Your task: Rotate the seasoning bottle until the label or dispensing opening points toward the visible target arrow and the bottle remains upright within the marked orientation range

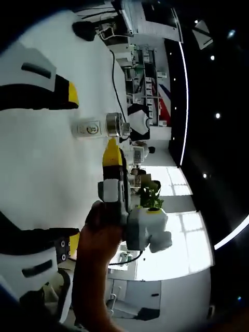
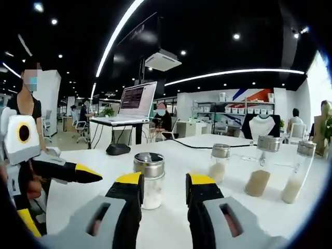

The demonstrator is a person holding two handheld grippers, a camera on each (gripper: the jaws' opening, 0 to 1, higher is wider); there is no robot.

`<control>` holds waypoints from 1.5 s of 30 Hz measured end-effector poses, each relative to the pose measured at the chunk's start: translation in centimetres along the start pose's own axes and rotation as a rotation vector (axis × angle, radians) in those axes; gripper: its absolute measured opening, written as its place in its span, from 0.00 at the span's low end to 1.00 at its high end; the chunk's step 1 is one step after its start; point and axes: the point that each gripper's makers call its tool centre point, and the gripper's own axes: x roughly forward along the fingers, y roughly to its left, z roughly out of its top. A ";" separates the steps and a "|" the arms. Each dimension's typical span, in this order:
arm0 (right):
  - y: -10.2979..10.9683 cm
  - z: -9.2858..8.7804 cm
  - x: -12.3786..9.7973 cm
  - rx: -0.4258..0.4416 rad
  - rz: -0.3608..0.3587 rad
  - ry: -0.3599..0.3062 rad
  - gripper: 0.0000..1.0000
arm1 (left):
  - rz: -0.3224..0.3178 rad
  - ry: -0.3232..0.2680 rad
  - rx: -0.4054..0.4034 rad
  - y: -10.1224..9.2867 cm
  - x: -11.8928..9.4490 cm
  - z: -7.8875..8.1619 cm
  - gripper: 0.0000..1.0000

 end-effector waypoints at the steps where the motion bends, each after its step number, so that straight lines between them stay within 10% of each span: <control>1: -0.2 0.2 -0.2 0.006 -0.003 -0.001 0.28 | -0.001 -0.002 -0.004 0.1 0.0 0.0 1.00; 21: -6.2 -3.4 3.2 0.018 -0.035 0.127 0.27 | -0.053 0.003 0.014 -0.2 0.3 -0.3 1.00; 45: -10.8 -3.6 9.1 -0.033 -0.153 0.185 0.32 | 0.026 -0.040 0.087 1.2 -0.2 0.8 0.97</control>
